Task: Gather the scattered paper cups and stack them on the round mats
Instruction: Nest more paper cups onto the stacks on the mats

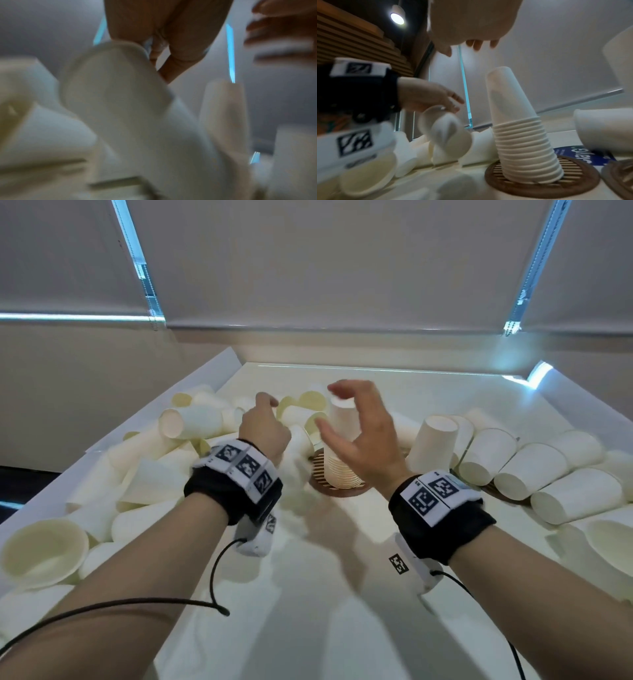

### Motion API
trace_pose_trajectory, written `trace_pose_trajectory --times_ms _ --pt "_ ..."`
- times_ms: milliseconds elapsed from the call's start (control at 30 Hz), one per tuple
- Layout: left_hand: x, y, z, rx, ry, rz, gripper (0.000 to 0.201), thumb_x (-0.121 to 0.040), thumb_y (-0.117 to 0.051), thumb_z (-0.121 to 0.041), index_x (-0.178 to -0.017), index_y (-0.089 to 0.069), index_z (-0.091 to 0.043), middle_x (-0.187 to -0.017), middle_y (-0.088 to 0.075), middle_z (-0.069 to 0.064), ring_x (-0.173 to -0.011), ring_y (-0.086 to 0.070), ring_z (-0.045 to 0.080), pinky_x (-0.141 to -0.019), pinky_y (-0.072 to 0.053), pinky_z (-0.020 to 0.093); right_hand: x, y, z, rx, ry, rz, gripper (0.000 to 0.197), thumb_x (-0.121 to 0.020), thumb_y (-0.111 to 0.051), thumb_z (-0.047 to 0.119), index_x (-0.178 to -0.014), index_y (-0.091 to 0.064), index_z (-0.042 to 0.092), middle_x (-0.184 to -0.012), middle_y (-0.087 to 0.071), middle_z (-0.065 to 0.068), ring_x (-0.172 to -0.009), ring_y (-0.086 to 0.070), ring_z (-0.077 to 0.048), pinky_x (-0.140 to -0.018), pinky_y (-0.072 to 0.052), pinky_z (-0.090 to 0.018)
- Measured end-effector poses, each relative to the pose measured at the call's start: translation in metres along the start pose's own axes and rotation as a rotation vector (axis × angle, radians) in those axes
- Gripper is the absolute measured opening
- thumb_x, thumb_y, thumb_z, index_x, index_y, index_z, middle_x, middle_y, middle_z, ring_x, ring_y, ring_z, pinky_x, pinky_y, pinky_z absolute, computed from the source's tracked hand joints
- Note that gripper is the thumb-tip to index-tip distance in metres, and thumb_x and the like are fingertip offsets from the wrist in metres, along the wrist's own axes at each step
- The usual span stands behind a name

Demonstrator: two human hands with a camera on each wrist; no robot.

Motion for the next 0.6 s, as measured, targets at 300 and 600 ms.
trace_pose_trajectory --times_ms 300,600 --pt "-0.024 -0.027 0.010 0.327 0.180 0.080 0.027 -0.094 -0.047 -0.017 -0.120 -0.053 -0.016 -0.125 -0.058 0.008 -0.109 -0.055 0.026 -0.097 -0.046 0.037 0.023 -0.016 -0.041 0.035 -0.478 0.478 0.060 -0.063 -0.079 0.031 -0.117 -0.055 0.024 -0.116 -0.056 -0.004 -0.106 -0.055 -0.023 -0.089 -0.048 -0.040" --pt "-0.020 -0.070 0.031 -0.528 -0.129 0.342 0.074 -0.077 -0.064 -0.046 -0.140 -0.024 -0.041 -0.136 -0.040 0.006 -0.121 -0.046 0.035 -0.097 -0.034 0.053 0.029 0.018 -0.048 -0.175 -0.545 0.406 0.045 -0.055 -0.076 0.028 -0.095 -0.056 0.027 -0.097 -0.061 -0.002 -0.083 -0.059 -0.013 -0.059 -0.052 -0.018"
Point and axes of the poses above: each hand's wrist, its own x-axis away from the middle knuckle, its own y-axis out of the back of the hand, z = x × y, the point moved 6 cm from there along -x, towards the middle knuckle
